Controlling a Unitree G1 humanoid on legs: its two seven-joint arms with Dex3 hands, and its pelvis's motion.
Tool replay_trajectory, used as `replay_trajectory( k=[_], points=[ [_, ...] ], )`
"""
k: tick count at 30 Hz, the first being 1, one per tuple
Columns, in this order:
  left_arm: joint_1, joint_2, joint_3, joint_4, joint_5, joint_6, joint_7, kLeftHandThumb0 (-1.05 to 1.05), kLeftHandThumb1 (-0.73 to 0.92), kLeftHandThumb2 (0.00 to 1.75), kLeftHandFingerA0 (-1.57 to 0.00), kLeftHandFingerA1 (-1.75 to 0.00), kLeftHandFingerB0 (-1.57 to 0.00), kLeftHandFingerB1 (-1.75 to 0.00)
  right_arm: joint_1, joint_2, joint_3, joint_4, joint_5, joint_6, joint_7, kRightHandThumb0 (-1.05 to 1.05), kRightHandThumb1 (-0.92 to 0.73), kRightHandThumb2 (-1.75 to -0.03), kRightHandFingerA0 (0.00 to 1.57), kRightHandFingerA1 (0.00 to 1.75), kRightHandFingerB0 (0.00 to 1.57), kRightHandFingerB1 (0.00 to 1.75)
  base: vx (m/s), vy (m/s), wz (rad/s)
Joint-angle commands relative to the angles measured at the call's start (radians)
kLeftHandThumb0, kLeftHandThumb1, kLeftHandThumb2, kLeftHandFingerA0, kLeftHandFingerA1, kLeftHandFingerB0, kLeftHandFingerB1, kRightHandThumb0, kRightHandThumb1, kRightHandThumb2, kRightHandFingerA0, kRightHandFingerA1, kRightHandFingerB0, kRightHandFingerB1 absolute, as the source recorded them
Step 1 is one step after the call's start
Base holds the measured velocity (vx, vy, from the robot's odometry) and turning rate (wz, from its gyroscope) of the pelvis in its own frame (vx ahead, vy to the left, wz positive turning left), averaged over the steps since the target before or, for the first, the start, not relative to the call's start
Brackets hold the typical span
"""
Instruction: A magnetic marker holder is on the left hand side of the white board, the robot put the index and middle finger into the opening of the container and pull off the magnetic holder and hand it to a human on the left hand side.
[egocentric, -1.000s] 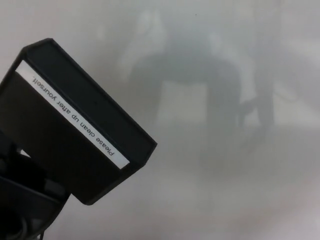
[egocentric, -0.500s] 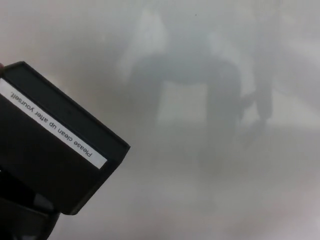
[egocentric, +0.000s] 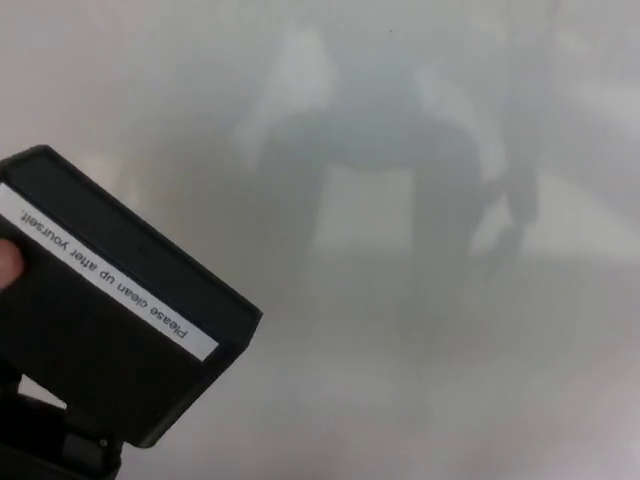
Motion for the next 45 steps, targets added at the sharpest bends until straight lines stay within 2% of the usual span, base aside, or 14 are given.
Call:
replay_trajectory(
  k=[1, 6, 9, 20, 26, 28, 29, 32, 33, 36, 37, 38, 39, 45],
  points=[
    [0.007, 0.031, -0.019, 0.002, -0.021, -0.049, -0.014, -0.7, 0.38, 0.71, -0.3, -0.4, -0.26, -0.45, 0.006, -0.009, 0.003, -0.001, -0.003, -0.014, -0.016, -0.61, -0.81, -0.65, 0.69, 0.43, 0.34, 0.32, 0.0, 0.0, 0.0],
    [0.013, 0.042, -0.033, 0.008, -0.008, -0.064, -0.03, -0.7, 0.38, 0.71, -0.3, -0.39, -0.26, -0.45, 0.01, -0.009, 0.002, 0.0, 0.0, -0.016, -0.012, -0.61, -0.81, -0.65, 0.68, 0.43, 0.34, 0.32, 0.0, 0.0, 0.0],
    [0.022, 0.054, -0.044, 0.022, -0.01, -0.064, -0.053, -0.68, 0.44, 0.55, -0.34, -0.31, -0.29, -0.38, 0.017, -0.007, 0.003, -0.001, 0.001, -0.013, -0.011, -0.62, -0.8, -0.65, 0.69, 0.43, 0.34, 0.32, 0.0, 0.0, 0.0],
    [0.031, 0.114, -0.049, 0.088, 0.114, -0.102, -0.113, -0.69, 0.36, 0.7, -0.29, -0.39, -0.26, -0.47, 0.026, 0.0, -0.007, -0.004, 0.016, -0.019, 0.002, -0.57, -0.79, -0.64, 0.69, 0.42, 0.36, 0.32, 0.0, 0.0, 0.0],
    [0.162, 0.194, -0.154, 0.34, 0.718, -0.441, -0.179, -0.48, 0.36, 0.63, -0.25, -0.4, -0.3, -0.42, 0.031, -0.012, -0.004, -0.004, 0.008, -0.027, -0.006, -0.58, -0.8, -0.64, 0.67, 0.43, 0.34, 0.32, 0.0, 0.0, 0.0],
    [0.158, 0.202, -0.166, 0.365, 0.751, -0.473, -0.186, -0.41, 0.43, 0.53, -0.3, -0.33, -0.34, -0.36, 0.026, -0.007, -0.007, -0.004, 0.013, -0.026, -0.001, -0.57, -0.8, -0.64, 0.67, 0.43, 0.35, 0.32, 0.0, 0.0, 0.0],
    [0.162, 0.205, -0.185, 0.396, 0.811, -0.531, -0.182, -0.41, 0.45, 0.55, -0.36, -0.34, -0.34, -0.37, 0.023, -0.005, -0.008, -0.004, 0.015, -0.024, 0.002, -0.63, -0.65, -0.96, 0.58, 0.58, 0.3, 0.47, 0.0, 0.0, 0.0],
    [0.17, 0.209, -0.212, 0.44, 0.895, -0.619, -0.176, -0.41, 0.45, 0.55, -0.36, -0.34, -0.34, -0.37, 0.022, -0.004, -0.01, -0.004, 0.018, -0.021, 0.004, -0.63, -0.65, -0.96, 0.58, 0.58, 0.3, 0.47, 0.0, 0.0, 0.0],
    [0.169, 0.228, -0.259, 0.521, 1.002, -0.708, -0.137, -0.49, 0.52, 0.57, -0.33, -0.38, -0.31, -0.33, 0.019, -0.002, -0.01, -0.005, 0.018, -0.016, 0.003, -0.62, -0.81, -0.65, 0.68, 0.42, 0.35, 0.32, 0.0, 0.0, 0.0],
    [0.168, 0.236, -0.282, 0.561, 1.05, -0.755, -0.121, -0.49, 0.52, 0.57, -0.33, -0.38, -0.31, -0.33, 0.018, -0.001, -0.01, -0.005, 0.018, -0.014, 0.002, -0.62, -0.81, -0.65, 0.68, 0.42, 0.35, 0.32, 0.0, 0.0, 0.0],
    [0.158, 0.246, -0.34, 0.658, 1.243, -0.899, 0.046, -0.69, 0.61, 0.59, -0.39, -0.39, -0.29, -0.31, 0.015, 0.0, -0.009, -0.004, 0.016, -0.013, -0.002, -0.61, -0.81, -0.65, 0.69, 0.43, 0.35, 0.32, 0.0, 0.0, 0.0],
    [0.148, 0.272, -0.398, 0.719, 1.394, -0.971, 0.199, -0.69, 0.47, 0.81, -0.28, -0.5, -0.22, -0.42, 0.013, 0.0, -0.008, -0.003, 0.014, -0.01, -0.005, -0.62, -0.81, -0.65, 0.69, 0.43, 0.35, 0.32, 0.0, 0.0, 0.0],
    [0.141, 0.291, -0.438, 0.758, 1.494, -1.016, 0.302, -0.69, 0.47, 0.81, -0.28, -0.5, -0.22, -0.42, 0.012, 0.0, -0.006, -0.003, 0.012, -0.009, -0.008, -0.62, -0.81, -0.65, 0.69, 0.43, 0.35, 0.32, 0.0, 0.0, 0.0],
    [0.077, 0.342, -0.568, 0.971, 1.623, -1.06, 0.531, -0.62, 0.44, 0.75, -0.19, -0.48, -0.14, -0.38, 0.021, 0.002, 0.0, -0.001, 0.003, -0.013, -0.021, -0.6, -0.81, -0.65, 0.69, 0.44, 0.35, 0.32, 0.0, 0.0, 0.0]
  ],
)
